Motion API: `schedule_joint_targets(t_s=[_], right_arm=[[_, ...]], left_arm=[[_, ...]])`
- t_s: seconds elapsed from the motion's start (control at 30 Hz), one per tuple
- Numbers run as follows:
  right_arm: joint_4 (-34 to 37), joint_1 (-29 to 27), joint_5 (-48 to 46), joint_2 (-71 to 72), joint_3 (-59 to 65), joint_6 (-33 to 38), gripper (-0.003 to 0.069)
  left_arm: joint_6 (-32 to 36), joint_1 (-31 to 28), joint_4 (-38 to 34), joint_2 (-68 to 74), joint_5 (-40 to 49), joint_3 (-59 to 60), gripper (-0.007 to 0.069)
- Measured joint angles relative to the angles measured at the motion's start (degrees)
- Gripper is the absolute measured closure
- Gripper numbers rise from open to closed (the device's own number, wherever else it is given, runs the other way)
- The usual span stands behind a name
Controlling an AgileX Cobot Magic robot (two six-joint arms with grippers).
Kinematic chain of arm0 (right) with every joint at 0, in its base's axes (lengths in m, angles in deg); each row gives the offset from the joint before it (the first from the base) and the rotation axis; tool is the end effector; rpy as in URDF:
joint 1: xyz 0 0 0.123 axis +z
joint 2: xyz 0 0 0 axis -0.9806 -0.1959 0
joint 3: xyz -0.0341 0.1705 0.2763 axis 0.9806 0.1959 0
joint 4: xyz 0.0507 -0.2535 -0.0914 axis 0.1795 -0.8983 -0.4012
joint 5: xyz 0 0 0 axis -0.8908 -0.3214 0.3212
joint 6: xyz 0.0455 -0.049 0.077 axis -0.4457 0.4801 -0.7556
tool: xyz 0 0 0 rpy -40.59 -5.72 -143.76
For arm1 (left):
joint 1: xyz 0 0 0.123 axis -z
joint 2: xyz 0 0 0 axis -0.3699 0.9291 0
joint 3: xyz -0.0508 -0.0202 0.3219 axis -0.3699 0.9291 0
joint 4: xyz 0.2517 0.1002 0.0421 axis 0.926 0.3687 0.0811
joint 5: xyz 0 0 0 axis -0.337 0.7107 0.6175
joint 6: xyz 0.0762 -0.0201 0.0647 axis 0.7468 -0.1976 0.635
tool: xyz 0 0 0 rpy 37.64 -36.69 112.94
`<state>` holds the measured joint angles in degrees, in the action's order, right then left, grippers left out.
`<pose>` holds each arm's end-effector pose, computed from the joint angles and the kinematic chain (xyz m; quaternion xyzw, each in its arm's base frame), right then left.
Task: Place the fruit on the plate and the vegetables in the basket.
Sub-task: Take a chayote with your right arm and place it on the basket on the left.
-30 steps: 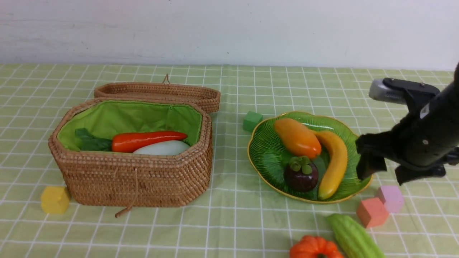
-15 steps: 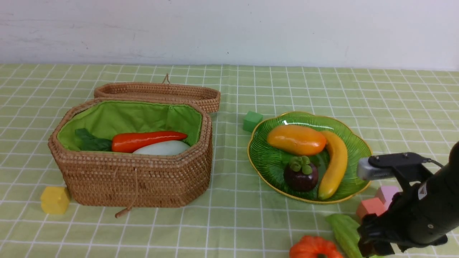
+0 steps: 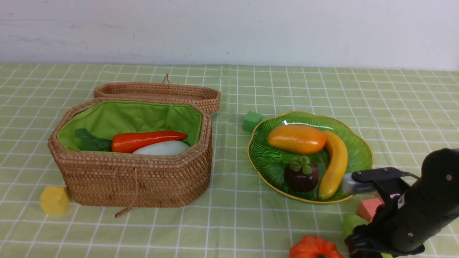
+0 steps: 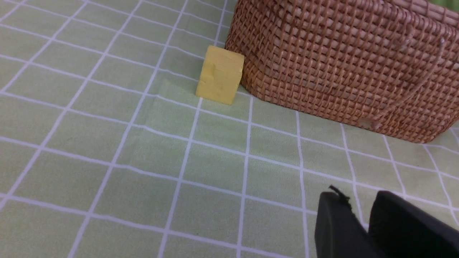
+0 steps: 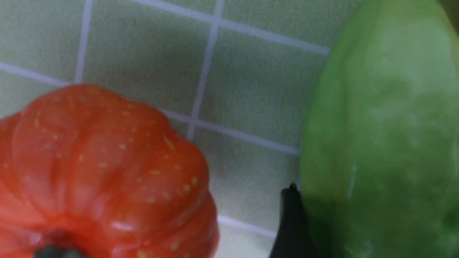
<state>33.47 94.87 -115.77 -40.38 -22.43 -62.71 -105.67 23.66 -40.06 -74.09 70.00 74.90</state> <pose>0.2689 0.0926 0.1804 -0.1152 0.9861 0.0843 0.0853 0.0437 -0.0027 0.1650 -0.1218 0.8010 -0.1148 0.5748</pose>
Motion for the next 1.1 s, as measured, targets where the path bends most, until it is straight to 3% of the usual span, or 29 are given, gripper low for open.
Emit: schedule_joint_targets(t_s=[0.23, 0.4, 0.47, 0.57, 0.77, 1.1], right_arm=[[4.13, 0.0, -10.46, 4.26, -4.43, 0.05, 0.022], [7.79, 0.0, -15.77, 11.78, -15.26, 0.85, 0.022], [9.98, 0.07, -15.99, 13.04, -21.61, 3.01, 0.022], [16.77, 2.41, -15.78, 12.08, -33.31, 11.78, 0.022], [23.47, 11.3, -12.33, 0.98, -49.34, 21.52, 0.022], [28.07, 18.92, -0.69, -30.04, -66.22, 23.23, 0.022]], left_arm=[[0.0, 0.0, 0.0, 0.0, 0.0, 0.0, 0.048], [0.0, 0.0, 0.0, 0.0, 0.0, 0.0, 0.048], [0.0, 0.0, 0.0, 0.0, 0.0, 0.0, 0.048], [0.0, 0.0, 0.0, 0.0, 0.0, 0.0, 0.048], [0.0, 0.0, 0.0, 0.0, 0.0, 0.0, 0.048], [0.0, 0.0, 0.0, 0.0, 0.0, 0.0, 0.048]])
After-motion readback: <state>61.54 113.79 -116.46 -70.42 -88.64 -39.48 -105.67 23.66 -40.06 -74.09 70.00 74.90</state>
